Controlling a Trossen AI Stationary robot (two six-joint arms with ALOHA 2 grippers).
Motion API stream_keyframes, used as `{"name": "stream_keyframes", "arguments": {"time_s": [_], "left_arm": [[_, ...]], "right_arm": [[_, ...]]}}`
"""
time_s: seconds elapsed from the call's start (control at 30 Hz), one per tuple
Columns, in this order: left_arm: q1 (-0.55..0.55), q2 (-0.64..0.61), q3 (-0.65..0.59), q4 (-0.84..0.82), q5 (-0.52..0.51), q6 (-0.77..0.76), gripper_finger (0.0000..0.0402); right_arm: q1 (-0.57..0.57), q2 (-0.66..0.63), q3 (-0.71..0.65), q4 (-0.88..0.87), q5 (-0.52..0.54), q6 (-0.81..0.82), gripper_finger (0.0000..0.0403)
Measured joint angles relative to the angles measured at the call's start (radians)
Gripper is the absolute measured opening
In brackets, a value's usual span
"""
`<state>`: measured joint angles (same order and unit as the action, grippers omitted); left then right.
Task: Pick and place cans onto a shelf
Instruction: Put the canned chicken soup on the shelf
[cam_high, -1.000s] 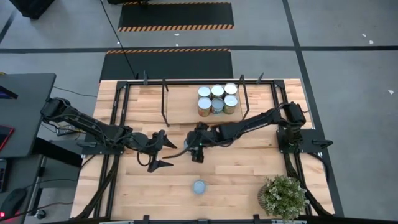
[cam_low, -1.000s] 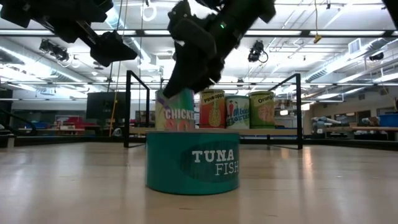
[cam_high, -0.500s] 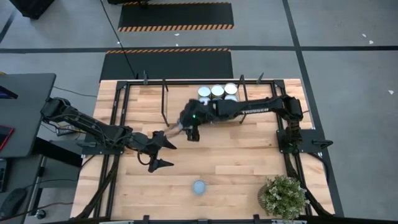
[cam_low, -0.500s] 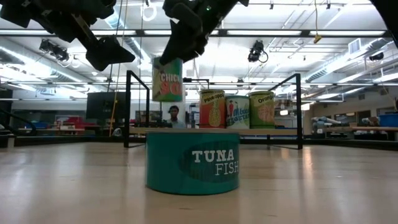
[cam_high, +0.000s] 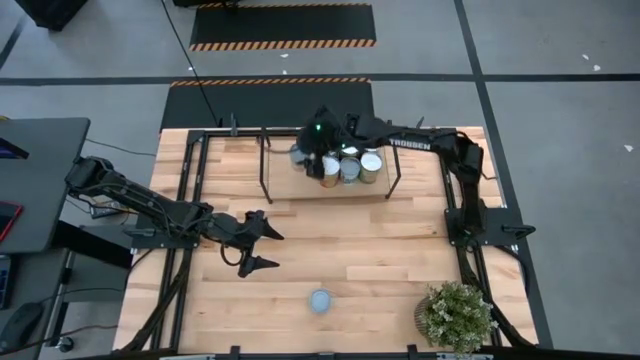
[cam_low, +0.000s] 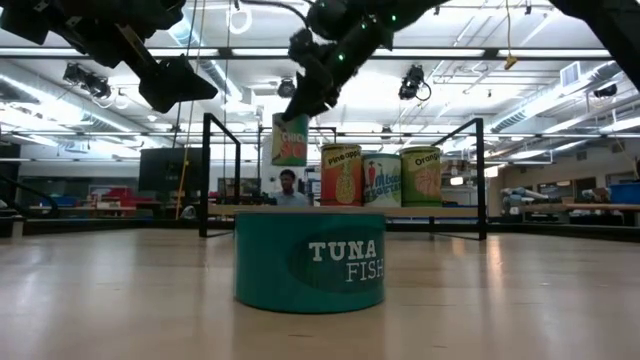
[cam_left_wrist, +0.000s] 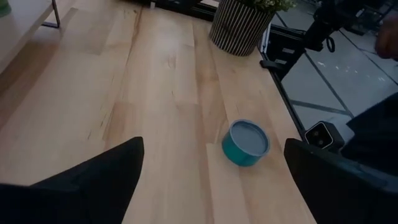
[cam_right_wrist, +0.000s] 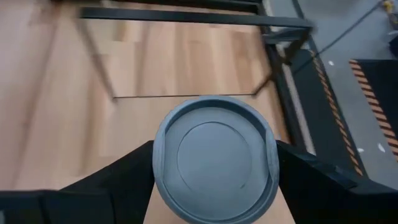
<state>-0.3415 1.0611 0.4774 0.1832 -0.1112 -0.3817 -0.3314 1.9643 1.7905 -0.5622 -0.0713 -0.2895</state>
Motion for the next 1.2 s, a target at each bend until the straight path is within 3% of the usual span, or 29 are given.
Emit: {"name": "stream_keyframes", "arguments": {"time_s": [0.2,0.7,0.87,1.2], "left_arm": [[0.000,0.000,0.000,0.000,0.000,0.001,0.0393],[0.001,0.000,0.000,0.010,0.000,0.001,0.0393],[0.001,0.000,0.000,0.014,0.000,0.000,0.0393],[0.002,0.000,0.000,0.030,0.000,-0.002,0.0393]], "right_arm": [[-0.046,0.025,0.000,-0.003,-0.057,-0.026,0.0304],[-0.079,0.144,0.002,0.036,-0.066,-0.069,0.0305],[-0.079,0.174,0.006,0.114,-0.053,-0.074,0.0306],[-0.085,0.161,0.005,0.060,-0.003,-0.066,0.0306]]}}
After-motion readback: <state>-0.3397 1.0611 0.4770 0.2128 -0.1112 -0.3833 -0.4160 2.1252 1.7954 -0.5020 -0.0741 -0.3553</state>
